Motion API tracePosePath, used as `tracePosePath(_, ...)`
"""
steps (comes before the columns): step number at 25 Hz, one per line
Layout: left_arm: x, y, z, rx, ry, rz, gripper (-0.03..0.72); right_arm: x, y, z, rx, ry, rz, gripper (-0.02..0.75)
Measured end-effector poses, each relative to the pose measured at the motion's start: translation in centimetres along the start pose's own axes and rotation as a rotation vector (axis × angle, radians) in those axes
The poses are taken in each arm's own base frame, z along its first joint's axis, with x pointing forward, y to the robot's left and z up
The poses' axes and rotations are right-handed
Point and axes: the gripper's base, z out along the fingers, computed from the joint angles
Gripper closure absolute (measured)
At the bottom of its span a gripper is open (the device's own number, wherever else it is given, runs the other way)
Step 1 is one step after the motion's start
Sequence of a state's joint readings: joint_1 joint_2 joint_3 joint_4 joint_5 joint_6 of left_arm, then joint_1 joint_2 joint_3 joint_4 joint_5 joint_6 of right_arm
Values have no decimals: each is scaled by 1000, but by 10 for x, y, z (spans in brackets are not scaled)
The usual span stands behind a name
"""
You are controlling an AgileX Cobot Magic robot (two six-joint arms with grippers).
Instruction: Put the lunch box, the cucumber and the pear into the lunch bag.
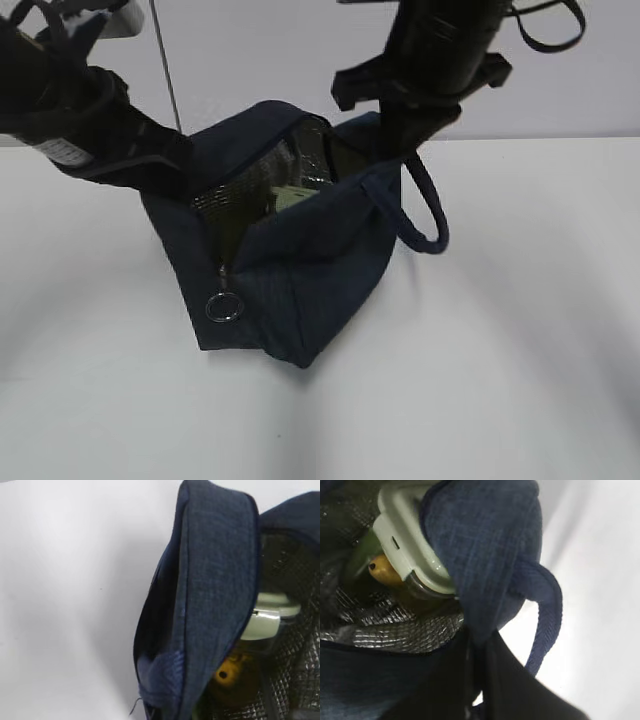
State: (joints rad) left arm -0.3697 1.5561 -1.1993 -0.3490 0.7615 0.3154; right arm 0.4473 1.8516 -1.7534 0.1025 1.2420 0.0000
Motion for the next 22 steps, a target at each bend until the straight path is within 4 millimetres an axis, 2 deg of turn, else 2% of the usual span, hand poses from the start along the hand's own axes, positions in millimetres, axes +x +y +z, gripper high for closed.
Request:
tracePosePath(4,-4,-6,14,17,25,4,707,23,-7,21,9,42,14,731)
tracePosePath(6,-4,-5,18,18,37,1,698,29,-8,29,12,39,17,729)
tracePosePath(8,-3,-4,20,15,46,4,657,29,-9,33,14,19,24,697)
tracePosePath(11,-2,-3,20,9,59,13,522,28,-8,34,7,2,28,542)
tracePosePath(13,-1,-3,20,8,69,17,432,28,-8,34,8,1,28,399)
tracePosePath(14,-1,-3,20,9,74,18,393,28,-8,33,7,-2,22,342)
tracePosePath(16,-1,-4,19,9,77,20,364,28,-8,30,13,-14,14,279)
tracePosePath(18,-1,-4,14,1,64,32,352,28,-8,19,19,-60,7,255)
tracePosePath(22,-4,-8,-8,-12,3,54,347,29,-8,-17,64,-190,-28,240)
